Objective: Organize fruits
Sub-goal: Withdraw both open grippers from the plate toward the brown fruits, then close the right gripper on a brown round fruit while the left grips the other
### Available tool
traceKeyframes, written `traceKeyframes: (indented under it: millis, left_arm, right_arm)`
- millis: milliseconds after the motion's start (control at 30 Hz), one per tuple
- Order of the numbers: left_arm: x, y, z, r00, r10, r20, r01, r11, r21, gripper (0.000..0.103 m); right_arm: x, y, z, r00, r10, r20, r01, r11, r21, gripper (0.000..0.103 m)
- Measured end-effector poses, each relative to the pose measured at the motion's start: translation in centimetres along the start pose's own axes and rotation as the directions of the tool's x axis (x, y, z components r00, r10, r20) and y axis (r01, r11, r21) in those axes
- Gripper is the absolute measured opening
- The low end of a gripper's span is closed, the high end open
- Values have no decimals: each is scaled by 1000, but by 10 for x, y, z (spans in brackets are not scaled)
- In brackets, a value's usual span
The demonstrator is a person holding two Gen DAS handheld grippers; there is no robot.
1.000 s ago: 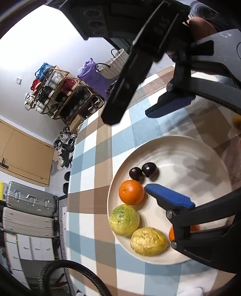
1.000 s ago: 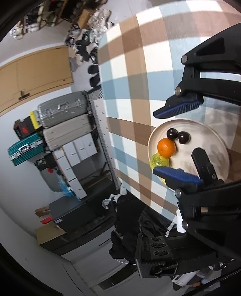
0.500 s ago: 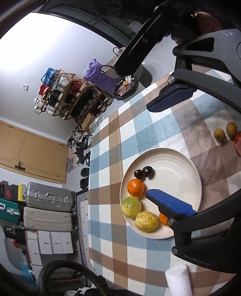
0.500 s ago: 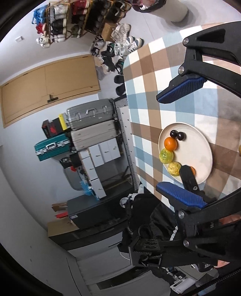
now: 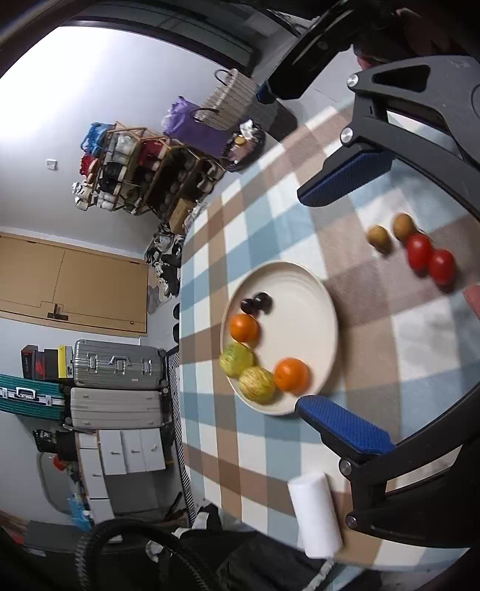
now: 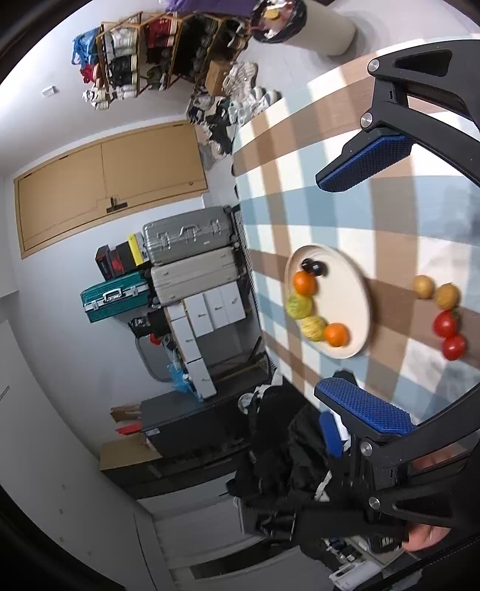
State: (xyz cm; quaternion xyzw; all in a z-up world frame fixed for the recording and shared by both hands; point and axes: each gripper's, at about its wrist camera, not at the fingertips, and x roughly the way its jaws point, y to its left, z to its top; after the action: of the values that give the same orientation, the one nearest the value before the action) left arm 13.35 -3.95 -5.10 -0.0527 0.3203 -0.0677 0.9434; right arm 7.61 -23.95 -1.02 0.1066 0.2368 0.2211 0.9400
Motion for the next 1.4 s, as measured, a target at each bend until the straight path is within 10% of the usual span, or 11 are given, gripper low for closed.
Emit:
traceKeyframes:
  millis: [800,1400]
  left_arm:
    - [20,45,-94,989,30,-141,-41,997,-72,102]
    - [32,51,-93,986,25,-164,-37,997,-74,102]
  right_arm:
    - [47,-4,-90,949,101,-297,-60,988,143,101]
    - [75,-12,-97,910,131,-393,-40,972,231,49]
